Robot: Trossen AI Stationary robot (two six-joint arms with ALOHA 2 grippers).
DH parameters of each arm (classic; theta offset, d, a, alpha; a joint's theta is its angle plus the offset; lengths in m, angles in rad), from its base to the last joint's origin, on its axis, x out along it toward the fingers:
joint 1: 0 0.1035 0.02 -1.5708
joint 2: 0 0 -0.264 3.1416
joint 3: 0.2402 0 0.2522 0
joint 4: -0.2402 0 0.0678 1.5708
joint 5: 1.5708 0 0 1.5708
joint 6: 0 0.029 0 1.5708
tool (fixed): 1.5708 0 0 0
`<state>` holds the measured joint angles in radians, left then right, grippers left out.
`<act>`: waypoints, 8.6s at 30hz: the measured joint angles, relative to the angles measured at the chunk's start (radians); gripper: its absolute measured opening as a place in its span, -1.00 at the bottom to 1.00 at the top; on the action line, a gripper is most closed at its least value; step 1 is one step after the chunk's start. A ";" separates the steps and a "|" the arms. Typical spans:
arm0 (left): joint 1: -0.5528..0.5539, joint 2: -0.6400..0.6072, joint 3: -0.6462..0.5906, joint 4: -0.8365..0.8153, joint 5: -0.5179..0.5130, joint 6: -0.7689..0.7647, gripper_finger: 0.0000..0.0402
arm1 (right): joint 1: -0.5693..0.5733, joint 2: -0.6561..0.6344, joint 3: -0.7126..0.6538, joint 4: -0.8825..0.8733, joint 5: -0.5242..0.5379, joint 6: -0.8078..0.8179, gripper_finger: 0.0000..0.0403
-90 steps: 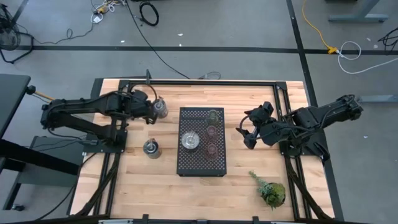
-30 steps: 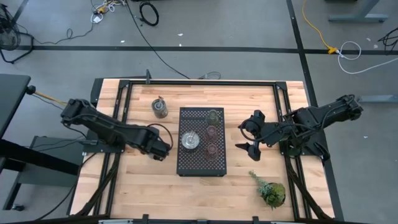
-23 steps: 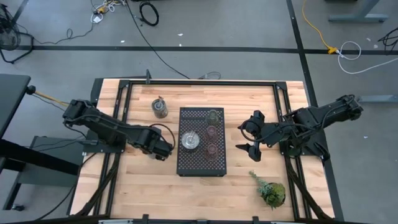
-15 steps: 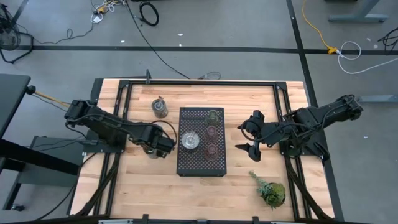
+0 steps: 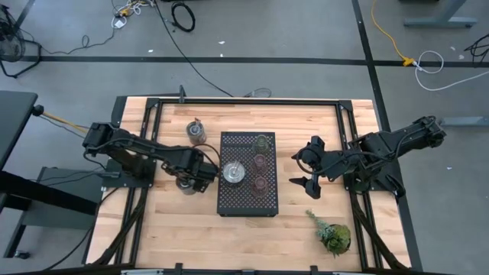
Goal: Pick & Place candle stick holders
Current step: Put the bottom silver scented candle on the shelf aligned with the silver scented candle
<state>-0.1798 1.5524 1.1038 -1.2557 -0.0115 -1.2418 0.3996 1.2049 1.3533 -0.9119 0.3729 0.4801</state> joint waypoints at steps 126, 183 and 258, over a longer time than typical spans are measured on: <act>0.389 0.103 0.647 -0.155 0.032 0.385 0.78 | 0.002 0.000 0.000 0.059 0.003 -0.025 0.83; 0.240 0.314 0.868 -0.129 0.137 0.328 0.78 | 0.001 0.000 0.000 0.062 0.003 -0.079 0.83; 0.236 0.341 0.868 -0.037 0.119 0.437 0.94 | 0.001 0.000 -0.001 0.059 0.003 -0.097 0.83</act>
<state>0.0559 1.8938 1.9717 -1.2926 0.1074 -0.8047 0.4008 1.2053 1.3525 -0.8532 0.3756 0.3828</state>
